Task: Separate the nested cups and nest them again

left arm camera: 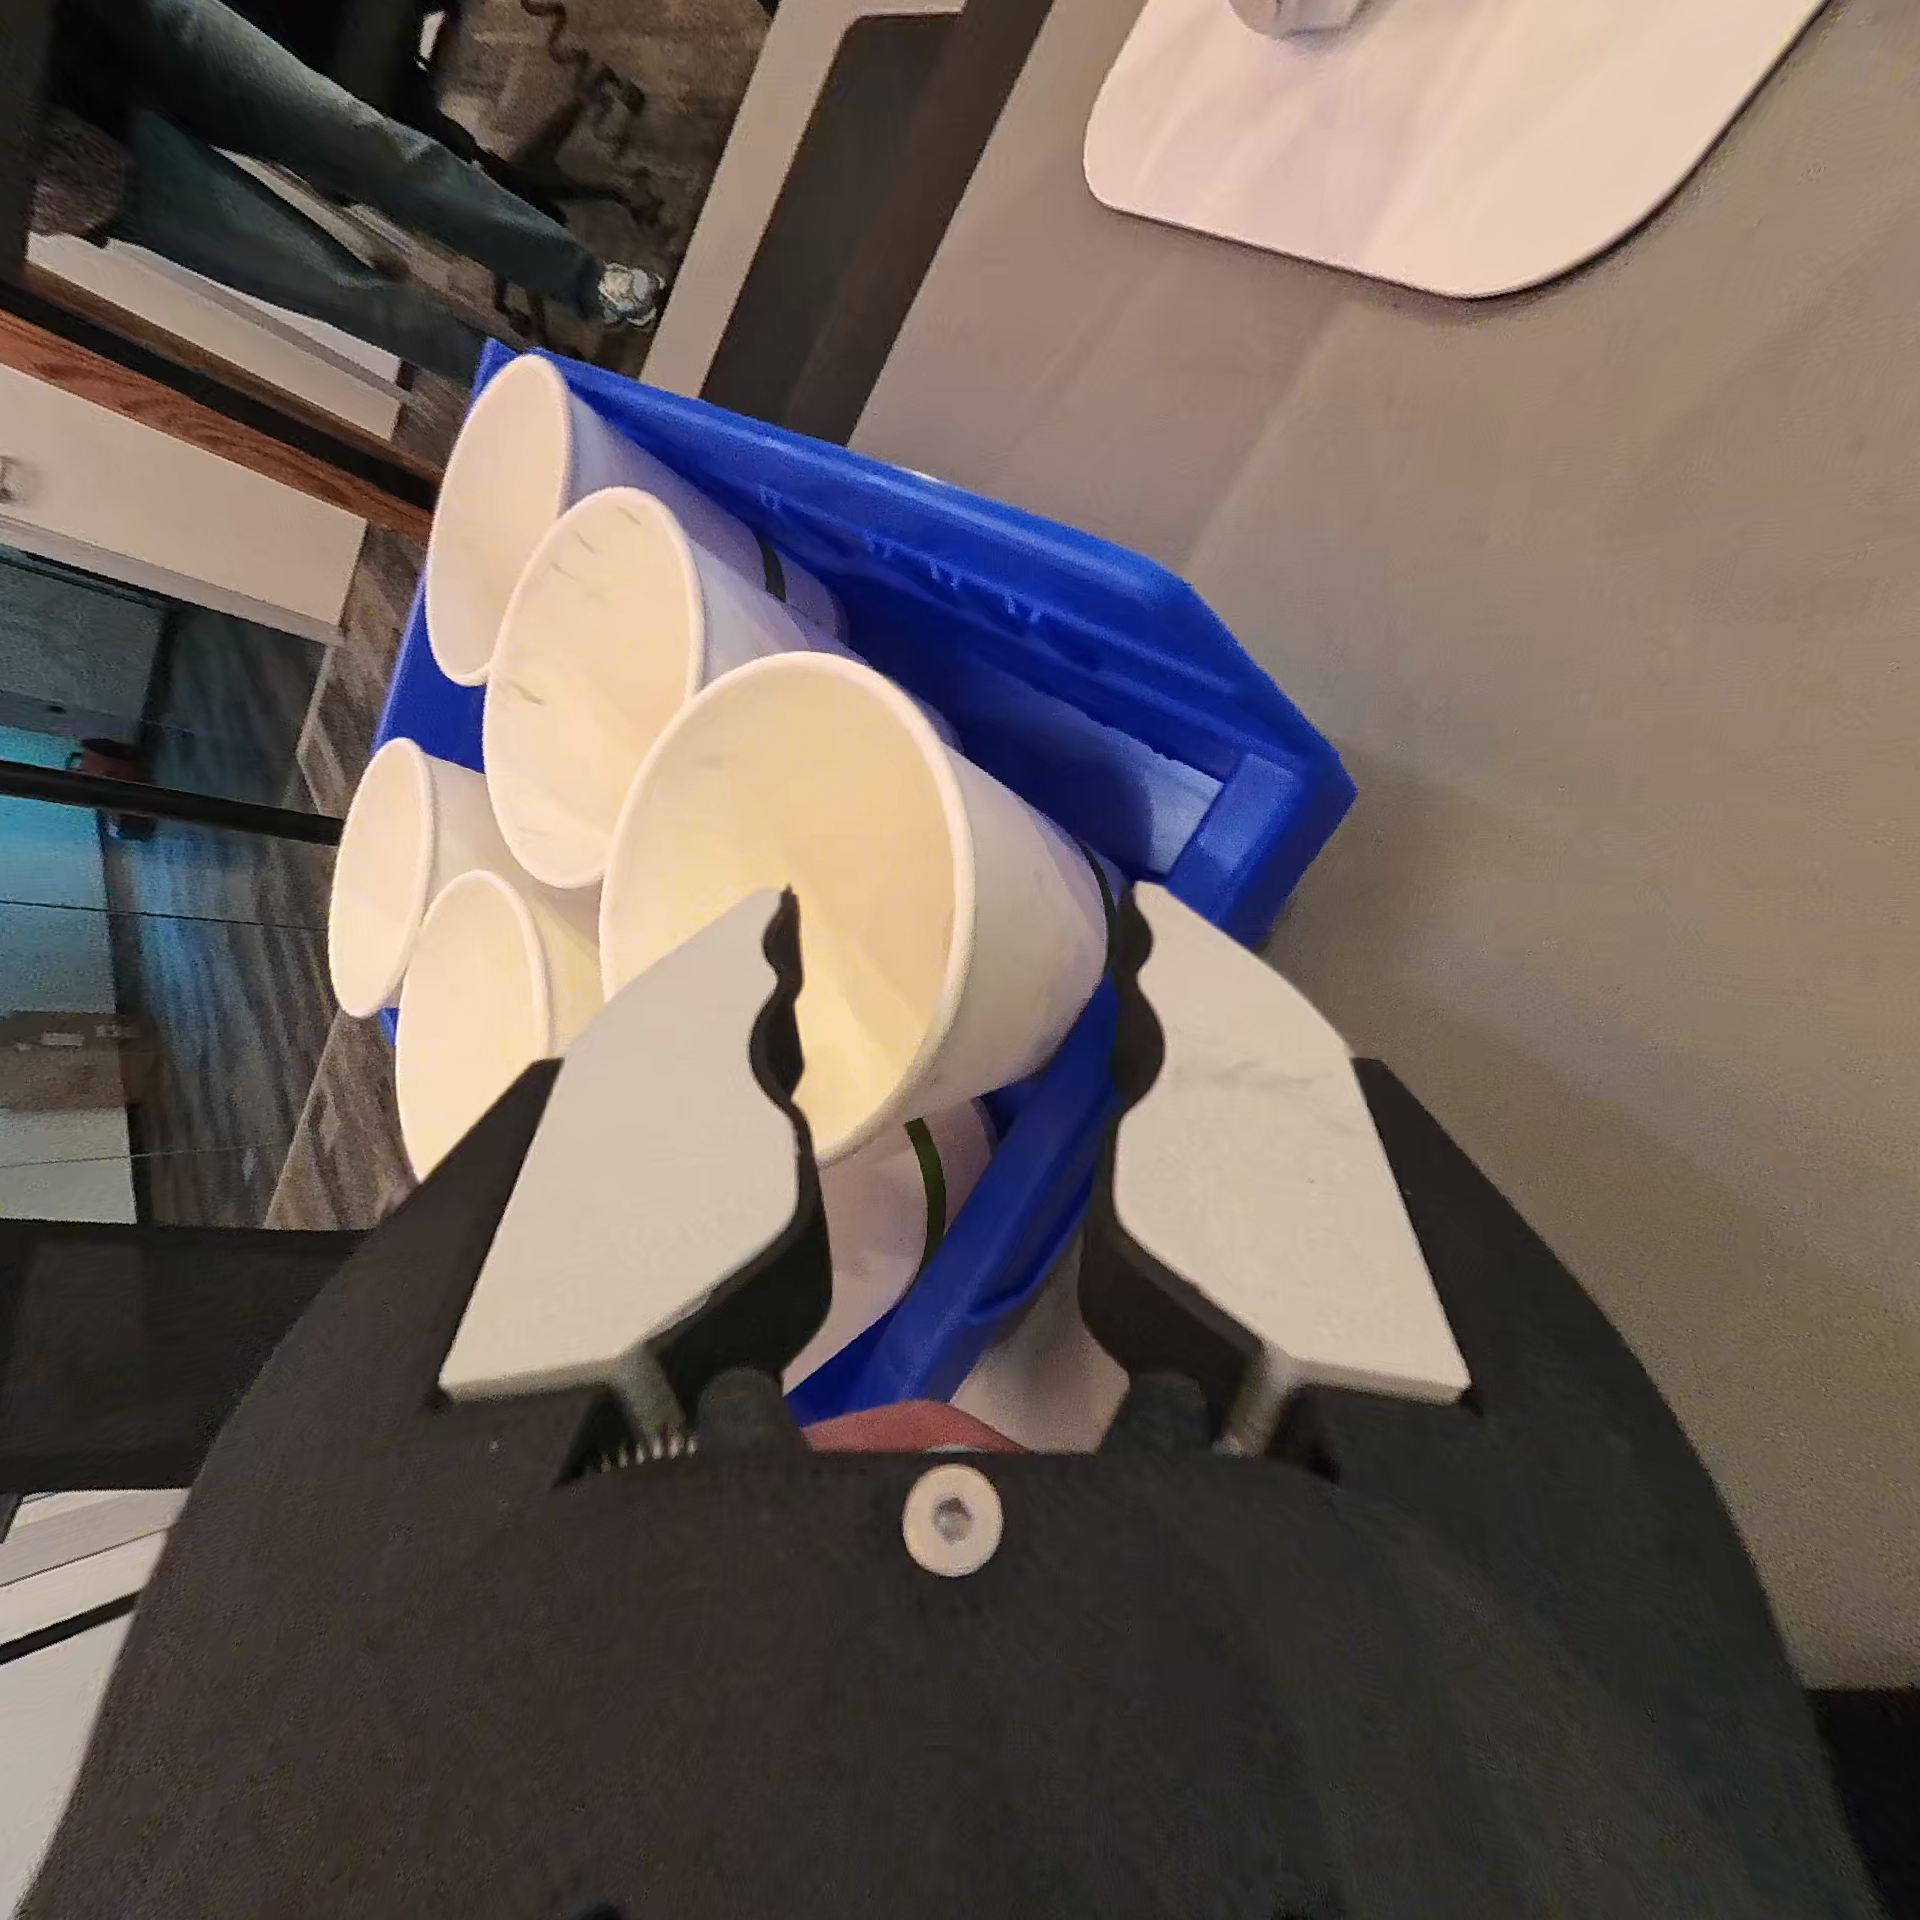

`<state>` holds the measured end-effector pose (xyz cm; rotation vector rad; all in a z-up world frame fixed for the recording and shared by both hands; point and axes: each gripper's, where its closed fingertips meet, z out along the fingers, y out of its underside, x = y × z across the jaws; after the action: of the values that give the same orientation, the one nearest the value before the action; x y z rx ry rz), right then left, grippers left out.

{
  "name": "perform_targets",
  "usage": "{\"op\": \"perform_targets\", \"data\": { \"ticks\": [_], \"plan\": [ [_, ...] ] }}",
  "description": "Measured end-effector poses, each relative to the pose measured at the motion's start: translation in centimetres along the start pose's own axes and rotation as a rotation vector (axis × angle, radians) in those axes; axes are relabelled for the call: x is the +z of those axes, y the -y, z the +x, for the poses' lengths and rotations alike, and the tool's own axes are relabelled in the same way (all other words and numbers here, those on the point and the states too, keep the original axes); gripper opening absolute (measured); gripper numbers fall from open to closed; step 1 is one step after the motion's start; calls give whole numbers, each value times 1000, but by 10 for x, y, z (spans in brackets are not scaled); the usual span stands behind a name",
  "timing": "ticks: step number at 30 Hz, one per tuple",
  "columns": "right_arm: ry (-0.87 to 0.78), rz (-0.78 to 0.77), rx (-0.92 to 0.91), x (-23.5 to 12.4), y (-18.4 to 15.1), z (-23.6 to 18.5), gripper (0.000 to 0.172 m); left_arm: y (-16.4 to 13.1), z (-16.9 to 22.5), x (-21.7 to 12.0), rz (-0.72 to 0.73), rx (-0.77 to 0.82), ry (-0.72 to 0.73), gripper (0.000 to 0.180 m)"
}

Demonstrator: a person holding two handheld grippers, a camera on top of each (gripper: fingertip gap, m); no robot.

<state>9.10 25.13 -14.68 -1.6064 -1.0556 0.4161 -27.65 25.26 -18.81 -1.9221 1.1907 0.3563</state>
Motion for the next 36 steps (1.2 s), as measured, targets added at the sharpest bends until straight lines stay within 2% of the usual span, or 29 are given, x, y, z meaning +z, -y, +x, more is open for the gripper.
{"op": "perform_targets", "data": {
  "ticks": [2, 6, 7, 11, 19, 24, 30, 36],
  "plan": [
    [12, -9, 7, 3, -4, -3, 24, 0, -1, 1, -1, 0, -10, 44],
    [27, -26, -13, 7, -9, -10, 24, -1, -4, 3, -20, 14, -21, 29],
    [30, -28, -19, 8, -9, -11, 24, 4, -4, 1, 0, 23, -26, 16],
    [43, -29, -33, 9, -8, -16, 24, 6, -3, -2, -8, 56, -45, 6],
    [67, -21, -45, 7, -4, -21, 25, 13, 3, -17, -3, 115, -91, 1],
    [119, 11, -80, 5, 7, -37, 31, 21, 5, -53, -19, 163, -125, 2],
    [221, 60, -136, 3, 28, -74, 44, 63, 28, -111, 53, 275, -200, 2],
    [308, 141, -201, -9, 54, -109, 51, 110, 92, -122, 127, 463, -411, 2]
  ]
}}
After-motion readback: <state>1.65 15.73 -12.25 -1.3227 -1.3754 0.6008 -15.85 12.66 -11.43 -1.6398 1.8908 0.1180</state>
